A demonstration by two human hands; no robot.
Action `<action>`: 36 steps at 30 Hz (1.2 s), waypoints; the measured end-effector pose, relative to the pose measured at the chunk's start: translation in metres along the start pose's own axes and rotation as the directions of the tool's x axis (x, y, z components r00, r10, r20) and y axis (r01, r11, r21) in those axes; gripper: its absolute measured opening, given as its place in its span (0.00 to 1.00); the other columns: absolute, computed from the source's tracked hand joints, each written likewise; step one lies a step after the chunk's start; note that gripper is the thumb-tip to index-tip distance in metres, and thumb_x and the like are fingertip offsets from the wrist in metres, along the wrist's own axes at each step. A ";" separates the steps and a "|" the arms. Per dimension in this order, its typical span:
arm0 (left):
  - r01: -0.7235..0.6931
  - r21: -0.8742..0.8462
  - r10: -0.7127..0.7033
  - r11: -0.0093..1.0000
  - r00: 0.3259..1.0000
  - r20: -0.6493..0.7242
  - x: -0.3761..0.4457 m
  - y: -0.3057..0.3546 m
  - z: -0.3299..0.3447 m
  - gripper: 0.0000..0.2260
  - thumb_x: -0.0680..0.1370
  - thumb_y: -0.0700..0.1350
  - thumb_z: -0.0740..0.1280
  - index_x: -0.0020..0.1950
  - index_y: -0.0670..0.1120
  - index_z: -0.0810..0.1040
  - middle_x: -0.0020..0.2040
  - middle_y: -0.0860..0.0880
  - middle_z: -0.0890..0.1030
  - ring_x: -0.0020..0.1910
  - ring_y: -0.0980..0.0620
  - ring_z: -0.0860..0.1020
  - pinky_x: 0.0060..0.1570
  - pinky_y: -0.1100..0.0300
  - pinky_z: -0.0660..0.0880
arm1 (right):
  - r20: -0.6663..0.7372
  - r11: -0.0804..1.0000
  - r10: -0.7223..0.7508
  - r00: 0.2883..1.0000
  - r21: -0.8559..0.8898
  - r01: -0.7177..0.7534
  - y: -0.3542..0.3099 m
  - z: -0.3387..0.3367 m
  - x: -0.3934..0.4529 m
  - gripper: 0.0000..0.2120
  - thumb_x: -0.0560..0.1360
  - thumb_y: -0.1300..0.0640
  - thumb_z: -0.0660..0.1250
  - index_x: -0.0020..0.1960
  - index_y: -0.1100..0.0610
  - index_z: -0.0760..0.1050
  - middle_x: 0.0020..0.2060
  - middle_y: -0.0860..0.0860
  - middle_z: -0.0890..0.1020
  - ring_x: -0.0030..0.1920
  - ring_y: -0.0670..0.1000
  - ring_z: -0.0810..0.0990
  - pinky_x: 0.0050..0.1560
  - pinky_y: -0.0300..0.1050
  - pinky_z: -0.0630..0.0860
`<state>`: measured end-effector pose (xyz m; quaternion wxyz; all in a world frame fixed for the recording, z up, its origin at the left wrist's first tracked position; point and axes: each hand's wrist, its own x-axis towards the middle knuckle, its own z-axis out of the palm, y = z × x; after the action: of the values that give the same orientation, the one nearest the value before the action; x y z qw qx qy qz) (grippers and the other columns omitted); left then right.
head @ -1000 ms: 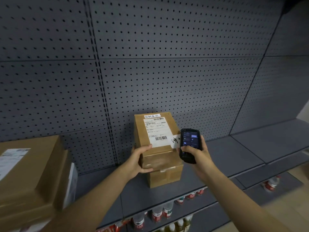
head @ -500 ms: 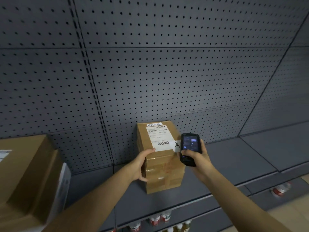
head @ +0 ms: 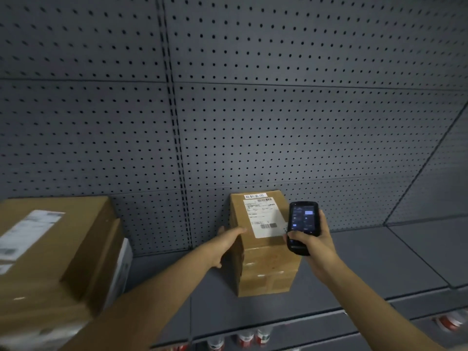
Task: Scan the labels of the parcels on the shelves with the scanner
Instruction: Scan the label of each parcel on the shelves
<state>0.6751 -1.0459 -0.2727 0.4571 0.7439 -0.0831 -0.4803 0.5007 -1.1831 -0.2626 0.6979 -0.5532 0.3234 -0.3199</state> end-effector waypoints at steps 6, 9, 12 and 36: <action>-0.174 0.021 0.174 0.985 0.957 -0.233 -0.049 -0.004 -0.075 0.40 0.77 0.59 0.65 0.79 0.51 0.43 0.77 0.46 0.61 0.70 0.44 0.66 0.68 0.50 0.69 | 0.196 0.999 -0.032 0.980 0.038 0.025 -0.019 0.074 -0.024 0.33 0.69 0.75 0.69 0.66 0.46 0.70 0.55 0.56 0.81 0.49 0.56 0.82 0.46 0.53 0.80; -0.246 0.159 0.285 0.956 0.904 -0.318 -0.075 -0.011 -0.121 0.42 0.77 0.56 0.66 0.79 0.53 0.39 0.78 0.46 0.56 0.64 0.45 0.71 0.58 0.54 0.75 | 0.273 0.994 -0.004 0.962 0.104 -0.025 -0.017 0.121 -0.040 0.29 0.70 0.76 0.69 0.60 0.47 0.72 0.54 0.59 0.81 0.50 0.59 0.82 0.52 0.58 0.79; -0.321 0.292 0.416 0.901 0.830 -0.371 -0.104 -0.022 -0.171 0.43 0.75 0.55 0.69 0.78 0.55 0.41 0.79 0.44 0.55 0.69 0.42 0.69 0.63 0.50 0.73 | 0.386 0.978 0.045 0.921 0.169 -0.118 -0.011 0.170 -0.056 0.28 0.70 0.77 0.67 0.61 0.50 0.74 0.53 0.61 0.82 0.49 0.61 0.83 0.56 0.61 0.78; -0.127 0.193 0.206 0.973 0.855 -0.476 -0.140 -0.151 -0.466 0.26 0.80 0.50 0.62 0.75 0.42 0.60 0.69 0.42 0.72 0.57 0.46 0.74 0.54 0.59 0.69 | 0.301 0.977 0.152 0.941 0.099 -0.189 0.086 0.400 -0.161 0.33 0.67 0.75 0.72 0.65 0.51 0.72 0.50 0.60 0.83 0.48 0.64 0.83 0.56 0.67 0.77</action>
<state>0.9222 -0.6019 -0.2421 0.4440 0.8648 -0.0650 -0.2253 0.7358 -0.8118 -0.2596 0.7968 -0.5187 0.2427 -0.1930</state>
